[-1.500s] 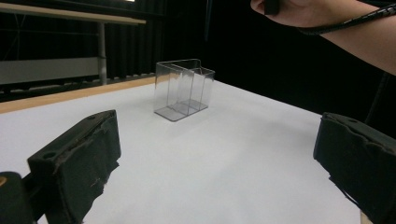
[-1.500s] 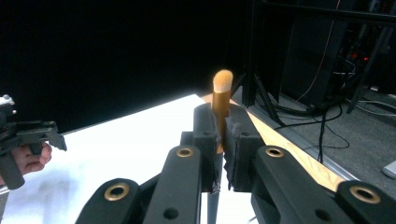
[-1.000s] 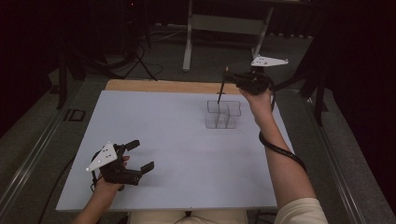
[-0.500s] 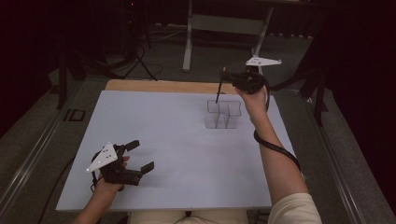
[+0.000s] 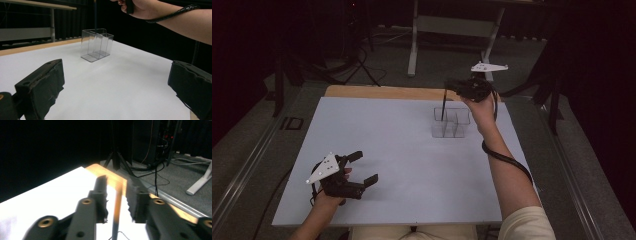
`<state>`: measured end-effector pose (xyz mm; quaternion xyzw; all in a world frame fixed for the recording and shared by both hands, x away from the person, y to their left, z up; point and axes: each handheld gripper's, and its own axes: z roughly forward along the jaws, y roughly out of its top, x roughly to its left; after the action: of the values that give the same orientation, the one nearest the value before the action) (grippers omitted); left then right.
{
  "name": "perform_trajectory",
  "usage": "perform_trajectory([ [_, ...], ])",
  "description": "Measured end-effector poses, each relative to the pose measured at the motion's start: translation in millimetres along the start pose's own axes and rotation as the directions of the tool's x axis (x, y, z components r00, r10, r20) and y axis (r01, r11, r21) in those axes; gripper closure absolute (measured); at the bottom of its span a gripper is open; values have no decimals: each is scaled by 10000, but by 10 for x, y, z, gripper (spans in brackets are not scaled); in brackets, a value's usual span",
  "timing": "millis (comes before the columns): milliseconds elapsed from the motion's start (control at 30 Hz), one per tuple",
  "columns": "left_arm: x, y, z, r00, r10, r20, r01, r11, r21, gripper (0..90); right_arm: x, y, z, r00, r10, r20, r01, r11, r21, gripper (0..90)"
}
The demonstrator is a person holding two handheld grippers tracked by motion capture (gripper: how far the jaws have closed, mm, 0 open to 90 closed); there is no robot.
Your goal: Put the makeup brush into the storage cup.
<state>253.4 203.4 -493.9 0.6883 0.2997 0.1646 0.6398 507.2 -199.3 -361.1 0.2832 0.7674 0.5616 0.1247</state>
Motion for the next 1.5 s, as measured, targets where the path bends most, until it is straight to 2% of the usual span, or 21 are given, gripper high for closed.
perform_trajectory([
  [67, -1, -3, 6, 10000, -24, 50, 24, 10000, 49, 18, 5, -6, -2, 9999, 19, 108, -19, 10000, -13, 578],
  [200, -5, -1, 12, 10000, -26, 70, 26, 10000, 27, 18, 6, -15, -26, 9995, 257, 200, -257, 9997, -11, 456],
  [267, -6, -1, 12, 10000, -7, 60, 6, 10000, 41, 18, 7, -21, -42, 9993, 371, 91, -371, 9993, -46, 383],
  [433, -5, 0, 15, 10000, -12, 62, 12, 10000, 37, 18, 26, -52, -123, 9983, 589, -26, -589, 9975, -403, 249],
  [533, -9, 3, 19, 10000, 18, 54, -18, 10000, 42, 18, 57, -62, -168, 9984, 538, -154, -543, 9978, -385, 192],
  [633, -18, 5, 20, 10000, 33, 54, -33, 10000, 41, 18, 77, -87, -217, 9962, 720, -486, -744, 9960, -497, 159],
  [700, -25, 11, 16, 9998, 184, 23, -184, 9998, 80, 18, 92, -121, -249, 9934, 814, -805, -860, 9947, -556, 145],
  [767, -25, 13, 17, 9998, 174, 16, -174, 9998, 64, 18, 130, -153, -287, 9958, 645, -646, -676, 9966, -475, 146],
  [867, -32, 13, 25, 9999, 141, 41, -141, 9999, 41, 18, 166, -214, -354, 9952, 731, -645, -761, 9961, -441, 147],
  [1100, -31, 11, 36, 10000, 66, 37, -66, 10000, 44, 18, 338, -356, -548, 9993, 296, -213, -307, 9979, -574, 145],
  [1367, -46, 4, 70, 9998, 151, 123, -153, 9998, 149, 18, 462, -501, -751, 9994, 343, -25, -344, 9962, -797, 145],
  [1500, -42, 5, 78, 9997, 185, 169, -188, 9996, 190, 18, 517, -586, -821, 9993, 364, -116, -373, 9958, -839, 145],
])
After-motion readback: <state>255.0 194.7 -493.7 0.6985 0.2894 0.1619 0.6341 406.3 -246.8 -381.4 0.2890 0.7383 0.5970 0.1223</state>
